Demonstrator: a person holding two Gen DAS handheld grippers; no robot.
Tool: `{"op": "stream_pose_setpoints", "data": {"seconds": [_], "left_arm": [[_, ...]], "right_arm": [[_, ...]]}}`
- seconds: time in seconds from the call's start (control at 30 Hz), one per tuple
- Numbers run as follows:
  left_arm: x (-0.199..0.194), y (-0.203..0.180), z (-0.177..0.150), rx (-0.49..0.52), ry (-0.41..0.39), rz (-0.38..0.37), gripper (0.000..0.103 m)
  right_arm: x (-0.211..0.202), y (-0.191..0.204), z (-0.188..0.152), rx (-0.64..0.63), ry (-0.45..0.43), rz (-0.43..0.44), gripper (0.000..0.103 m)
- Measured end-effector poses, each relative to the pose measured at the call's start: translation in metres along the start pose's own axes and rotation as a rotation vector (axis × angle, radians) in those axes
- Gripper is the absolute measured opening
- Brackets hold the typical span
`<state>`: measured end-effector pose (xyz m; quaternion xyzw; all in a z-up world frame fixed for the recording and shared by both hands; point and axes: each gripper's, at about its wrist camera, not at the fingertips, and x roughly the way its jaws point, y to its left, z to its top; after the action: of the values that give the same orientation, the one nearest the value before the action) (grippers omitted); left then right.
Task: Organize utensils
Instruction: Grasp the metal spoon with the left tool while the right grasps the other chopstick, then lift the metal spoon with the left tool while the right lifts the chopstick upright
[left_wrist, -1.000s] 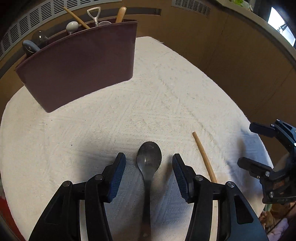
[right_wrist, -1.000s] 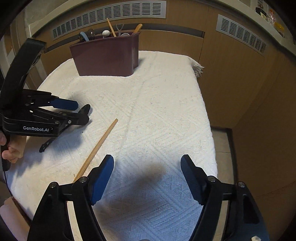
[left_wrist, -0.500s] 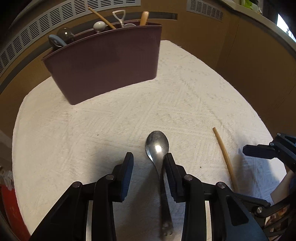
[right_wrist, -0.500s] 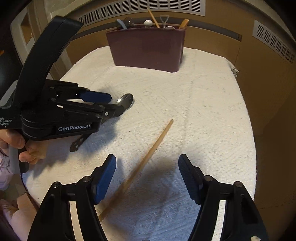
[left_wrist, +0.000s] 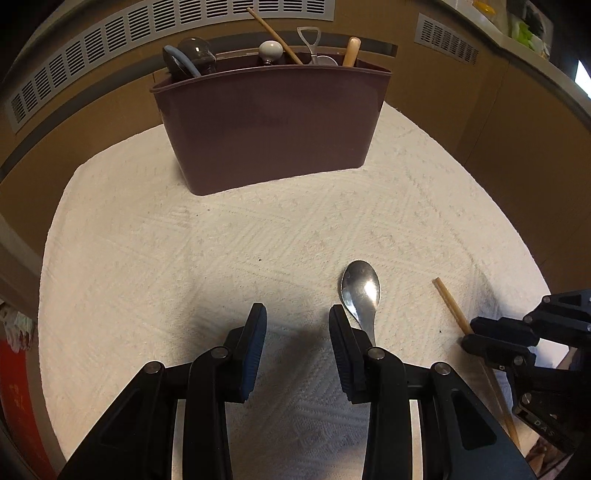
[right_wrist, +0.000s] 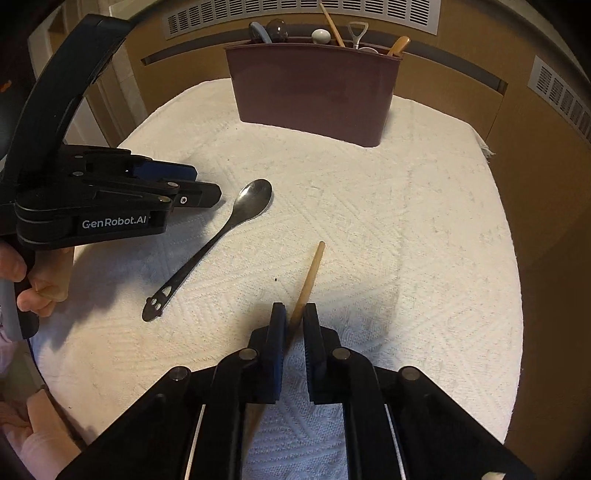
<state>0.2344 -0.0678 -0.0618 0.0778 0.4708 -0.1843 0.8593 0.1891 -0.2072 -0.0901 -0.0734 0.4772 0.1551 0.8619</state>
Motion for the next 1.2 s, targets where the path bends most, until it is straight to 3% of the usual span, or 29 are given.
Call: {"op": "stream_pose_setpoints", "data": {"seconds": [0.2, 0.43, 0.6, 0.7, 0.83, 1.0, 1.2], "left_arm": [[0.002, -0.011, 0.006, -0.016, 0.027, -0.133, 0.037], [0.022, -0.036, 0.016, 0.020, 0.069, -0.091, 0.039], [0.027, -0.049, 0.019, 0.056, 0.044, -0.050, 0.039], [0.024, -0.054, 0.014, 0.086, 0.017, -0.041, 0.029], [0.010, -0.041, 0.008, 0.026, -0.026, -0.055, 0.029], [-0.017, -0.020, -0.002, -0.036, -0.103, -0.018, 0.029], [-0.021, -0.008, -0.005, -0.074, -0.122, -0.016, 0.029]], "right_arm": [[-0.003, -0.023, 0.005, 0.053, -0.022, -0.015, 0.006], [-0.006, -0.034, 0.001, 0.081, -0.042, 0.002, 0.006], [-0.007, -0.039, 0.000, 0.108, -0.056, 0.031, 0.006], [-0.011, -0.041, 0.003, 0.116, -0.070, 0.035, 0.006], [-0.014, -0.039, 0.007, 0.110, -0.089, 0.028, 0.006], [-0.009, -0.039, 0.007, 0.113, -0.042, 0.036, 0.010], [0.006, -0.043, 0.005, 0.149, 0.004, 0.028, 0.010]]}}
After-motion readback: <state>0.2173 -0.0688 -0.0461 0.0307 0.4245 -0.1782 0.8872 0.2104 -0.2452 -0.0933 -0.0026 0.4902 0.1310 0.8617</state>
